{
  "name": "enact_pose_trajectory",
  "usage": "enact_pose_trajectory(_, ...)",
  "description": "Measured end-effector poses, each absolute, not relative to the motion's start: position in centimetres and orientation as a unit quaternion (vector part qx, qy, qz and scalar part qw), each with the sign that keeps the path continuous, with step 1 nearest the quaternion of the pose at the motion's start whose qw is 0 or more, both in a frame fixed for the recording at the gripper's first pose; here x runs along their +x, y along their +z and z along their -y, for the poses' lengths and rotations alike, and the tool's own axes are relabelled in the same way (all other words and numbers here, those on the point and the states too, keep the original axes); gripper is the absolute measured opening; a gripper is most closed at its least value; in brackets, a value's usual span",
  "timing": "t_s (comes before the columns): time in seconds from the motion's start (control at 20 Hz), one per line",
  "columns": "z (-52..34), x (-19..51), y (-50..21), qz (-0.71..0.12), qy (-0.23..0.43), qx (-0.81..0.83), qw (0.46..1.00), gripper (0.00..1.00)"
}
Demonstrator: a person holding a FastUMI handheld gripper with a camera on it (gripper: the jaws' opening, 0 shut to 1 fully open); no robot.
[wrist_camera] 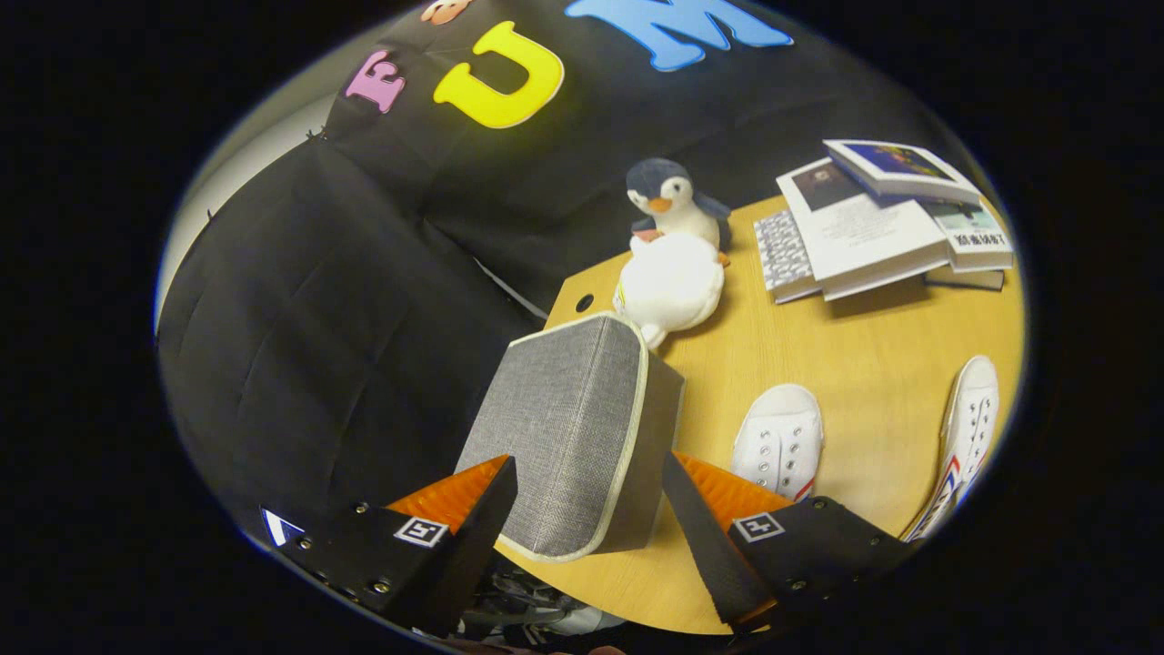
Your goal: Open the storage box then place both shoes into the box .Put the left shoe in first, then the right shoe, with the right side of both shoes facing outward in a uniform manner.
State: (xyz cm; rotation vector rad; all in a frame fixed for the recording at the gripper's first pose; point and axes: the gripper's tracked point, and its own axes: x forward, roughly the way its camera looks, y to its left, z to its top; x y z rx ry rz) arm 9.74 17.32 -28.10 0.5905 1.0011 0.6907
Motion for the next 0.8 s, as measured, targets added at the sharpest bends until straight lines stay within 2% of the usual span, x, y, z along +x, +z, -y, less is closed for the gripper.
enact_pose_trajectory(0.35,-21.0,9.4,-30.5,-0.522,0.35,0.371,0.683,0.98)
enact_pose_trajectory(0.55,-21.8,10.0,-33.1,-0.538,0.344,0.374,0.673,0.98)
enact_pose_trajectory(0.8,-23.1,10.0,-31.9,-0.543,0.352,0.437,0.625,0.98)
